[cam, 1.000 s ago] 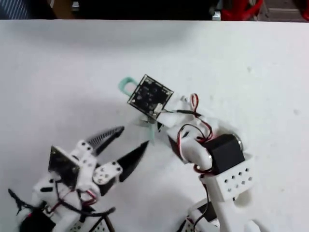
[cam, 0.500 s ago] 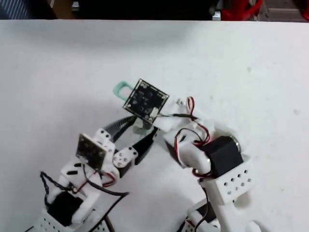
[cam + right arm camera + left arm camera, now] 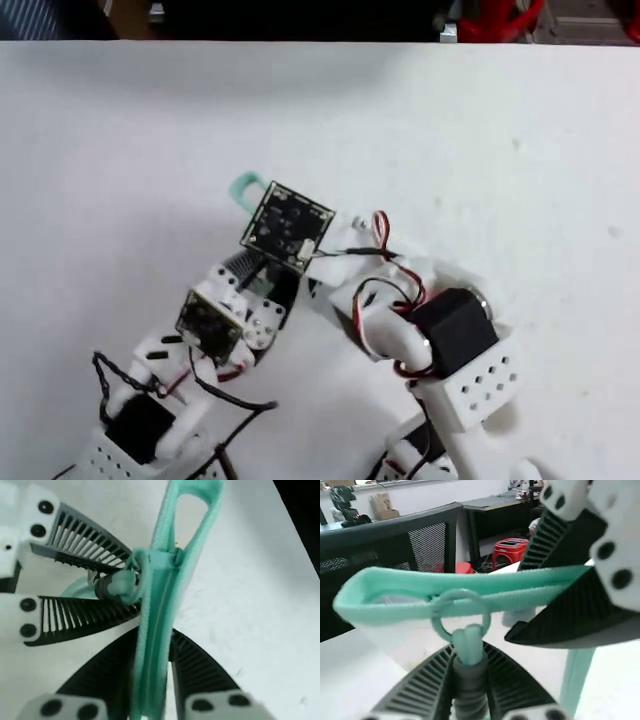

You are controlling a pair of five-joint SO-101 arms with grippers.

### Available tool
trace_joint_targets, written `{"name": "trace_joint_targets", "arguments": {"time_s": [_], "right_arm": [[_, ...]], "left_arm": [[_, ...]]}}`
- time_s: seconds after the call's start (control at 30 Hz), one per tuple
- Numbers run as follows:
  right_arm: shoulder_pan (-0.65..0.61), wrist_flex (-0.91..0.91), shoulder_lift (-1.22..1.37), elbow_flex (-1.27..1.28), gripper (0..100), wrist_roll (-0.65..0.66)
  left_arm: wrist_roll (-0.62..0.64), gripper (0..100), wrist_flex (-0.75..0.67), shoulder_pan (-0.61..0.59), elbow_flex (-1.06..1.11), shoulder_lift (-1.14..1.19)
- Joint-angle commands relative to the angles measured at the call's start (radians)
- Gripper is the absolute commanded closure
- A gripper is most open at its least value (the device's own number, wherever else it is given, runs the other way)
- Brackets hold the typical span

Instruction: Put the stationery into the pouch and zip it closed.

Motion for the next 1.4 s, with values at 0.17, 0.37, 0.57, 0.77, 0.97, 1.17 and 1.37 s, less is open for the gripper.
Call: {"name": "trace_joint_targets", "arguments": {"time_s": [0.17,0.37,0.57,0.77,0.97,1.17,1.37], "right_arm": [[0.073,0.028,-0.028,0.035,97.9,0.176],[0.077,0.067,-0.133,0.087,97.9,0.284],[0.047,0.16,-0.249,0.129,98.0,0.315],[-0.028,0.202,-0.311,0.149,98.0,0.305],[-0.028,0.246,-0.352,0.144,98.0,0.318],[-0.021,0.26,-0.447,0.153,98.0,0.338],[-0.01,0.26,-0.467,0.195,98.0,0.339]], "left_arm": [[0.107,98,0.117,-0.246,-0.236,-0.012],[0.11,98,0.11,-0.328,-0.207,-0.012],[0.245,98,0.061,-0.461,-0.203,-0.01],[0.299,98,0.04,-0.527,-0.199,-0.008],[0.304,98,-0.095,-0.591,-0.106,-0.008],[0.296,98,-0.17,-0.628,-0.044,-0.007],[0.287,98,-0.227,-0.679,-0.008,-0.007]]}}
